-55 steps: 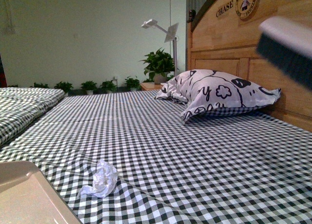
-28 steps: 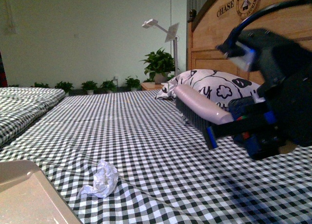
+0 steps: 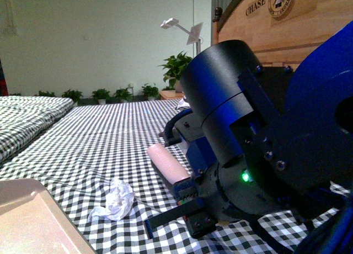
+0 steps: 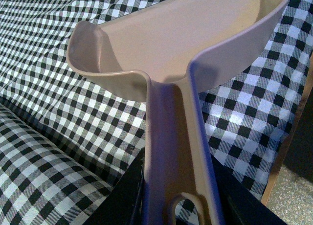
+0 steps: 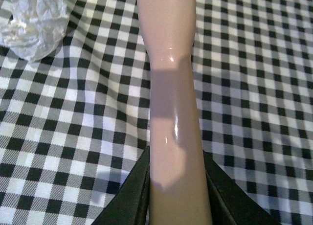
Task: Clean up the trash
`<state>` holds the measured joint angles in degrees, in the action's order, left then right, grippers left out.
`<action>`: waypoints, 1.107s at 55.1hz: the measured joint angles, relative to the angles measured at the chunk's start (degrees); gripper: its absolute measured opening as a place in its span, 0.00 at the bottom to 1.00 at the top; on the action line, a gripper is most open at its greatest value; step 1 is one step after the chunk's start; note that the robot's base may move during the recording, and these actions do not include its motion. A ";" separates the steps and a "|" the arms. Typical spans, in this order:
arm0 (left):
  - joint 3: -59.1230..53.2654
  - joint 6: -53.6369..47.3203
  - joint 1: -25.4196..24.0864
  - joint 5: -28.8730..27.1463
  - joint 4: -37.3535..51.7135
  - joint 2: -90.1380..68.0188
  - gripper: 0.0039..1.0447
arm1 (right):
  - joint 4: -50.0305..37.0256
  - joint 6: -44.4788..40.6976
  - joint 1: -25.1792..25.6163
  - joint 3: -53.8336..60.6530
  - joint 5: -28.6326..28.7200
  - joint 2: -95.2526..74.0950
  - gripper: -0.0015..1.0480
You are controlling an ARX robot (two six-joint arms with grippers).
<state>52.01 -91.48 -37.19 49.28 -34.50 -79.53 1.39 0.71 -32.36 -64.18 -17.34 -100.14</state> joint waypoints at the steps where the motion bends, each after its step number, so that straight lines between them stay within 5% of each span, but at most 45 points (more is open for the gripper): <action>1: 0.00 0.00 0.02 0.00 0.00 0.00 0.27 | -0.20 0.04 -0.22 0.09 0.04 -0.24 0.21; 26: 0.00 0.00 0.00 0.00 0.00 0.00 0.27 | 1.36 4.28 -4.15 4.96 3.96 0.72 0.21; 47: 0.00 -0.02 0.00 0.00 0.00 0.00 0.27 | 9.70 8.81 -6.97 6.88 19.76 9.01 0.21; 61: 0.00 -0.04 0.00 0.00 0.00 0.00 0.27 | 10.19 11.04 -6.56 7.06 22.80 11.02 0.21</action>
<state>52.01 -91.53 -37.19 49.28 -34.50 -79.53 11.57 11.75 -38.92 -57.12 5.45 -89.12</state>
